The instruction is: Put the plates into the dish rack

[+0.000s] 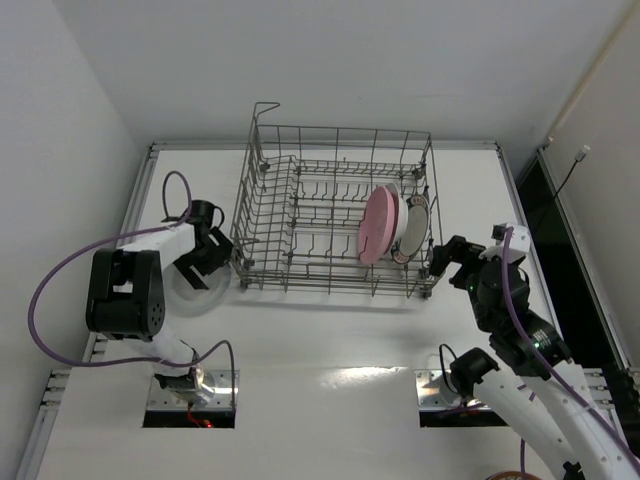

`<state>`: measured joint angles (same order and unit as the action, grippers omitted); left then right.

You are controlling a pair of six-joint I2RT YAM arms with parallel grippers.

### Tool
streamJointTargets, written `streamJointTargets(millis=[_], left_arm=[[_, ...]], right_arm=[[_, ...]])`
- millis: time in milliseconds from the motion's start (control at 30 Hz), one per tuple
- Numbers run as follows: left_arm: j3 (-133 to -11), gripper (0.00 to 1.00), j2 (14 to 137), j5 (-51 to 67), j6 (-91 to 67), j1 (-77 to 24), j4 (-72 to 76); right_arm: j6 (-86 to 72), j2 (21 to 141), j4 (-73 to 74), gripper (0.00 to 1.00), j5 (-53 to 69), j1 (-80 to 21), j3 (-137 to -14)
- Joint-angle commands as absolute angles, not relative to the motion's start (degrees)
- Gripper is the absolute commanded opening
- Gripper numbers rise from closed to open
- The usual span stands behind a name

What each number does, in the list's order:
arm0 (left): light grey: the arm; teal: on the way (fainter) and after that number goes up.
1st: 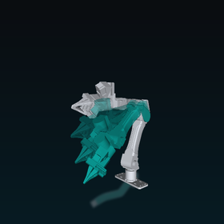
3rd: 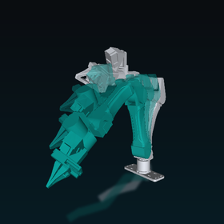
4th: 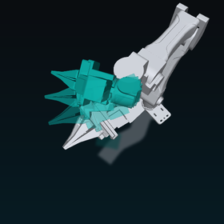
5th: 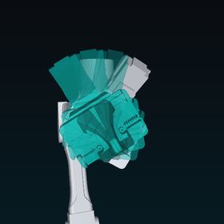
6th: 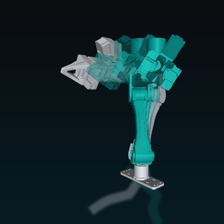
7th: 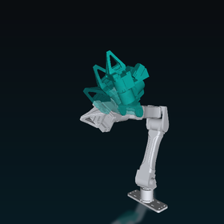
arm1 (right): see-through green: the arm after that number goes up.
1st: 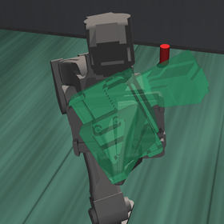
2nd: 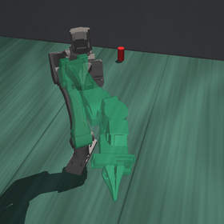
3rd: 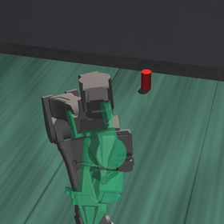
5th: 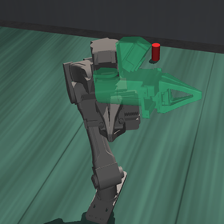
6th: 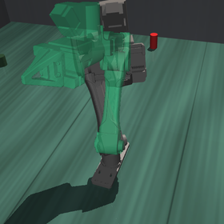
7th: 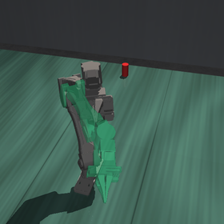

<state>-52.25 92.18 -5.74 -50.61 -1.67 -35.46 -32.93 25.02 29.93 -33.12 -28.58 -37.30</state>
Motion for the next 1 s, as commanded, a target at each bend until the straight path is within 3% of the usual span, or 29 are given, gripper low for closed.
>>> streamJointTargets(millis=[0, 33, 133, 167, 233, 267, 300, 633, 967], left_arm=[[-53.5, 0.86, 93.9, -2.7, -49.2, -3.3, -33.9], [-54.1, 0.82, 93.9, -1.5, -49.2, -3.3, -33.1], [-54.7, 0.56, 93.9, -0.1, -48.2, -3.3, -32.1], [-55.6, 0.36, 93.2, -0.1, -47.6, -3.3, -32.1], [-56.6, 0.21, 92.4, 0.5, -47.6, -3.3, -32.1], [-57.8, 0.04, 92.4, 1.0, -47.0, -3.3, -32.1], [-58.5, 0.00, 91.9, 1.1, -47.0, -3.3, -32.9], [-64.7, 0.00, 86.3, 1.8, -46.5, -3.3, -36.8], [-73.6, 0.00, 75.0, -5.4, -44.9, -3.3, -39.9]], right_arm=[[-33.0, 25.1, 28.5, 1.00, -35.6, -28.2, -36.6], [-33.0, 25.1, 28.5, 1.00, -35.6, -28.2, -36.6], [-33.0, 26.4, 28.5, 1.00, -36.2, -28.2, -36.6], [-33.0, 26.4, 28.5, 1.00, -36.2, -28.2, -36.6], [-33.0, 26.4, 27.9, 1.00, -36.2, -28.2, -36.6], [-33.0, 26.4, 27.9, 1.00, -36.2, -28.2, -36.6], [-33.0, 26.4, 27.9, 1.00, -36.2, -28.2, -36.6], [-33.0, 26.4, 27.9, 1.00, -36.7, -28.2, -36.6], [-33.5, 25.8, 27.9, 1.00, -36.2, -28.2, -36.6]])
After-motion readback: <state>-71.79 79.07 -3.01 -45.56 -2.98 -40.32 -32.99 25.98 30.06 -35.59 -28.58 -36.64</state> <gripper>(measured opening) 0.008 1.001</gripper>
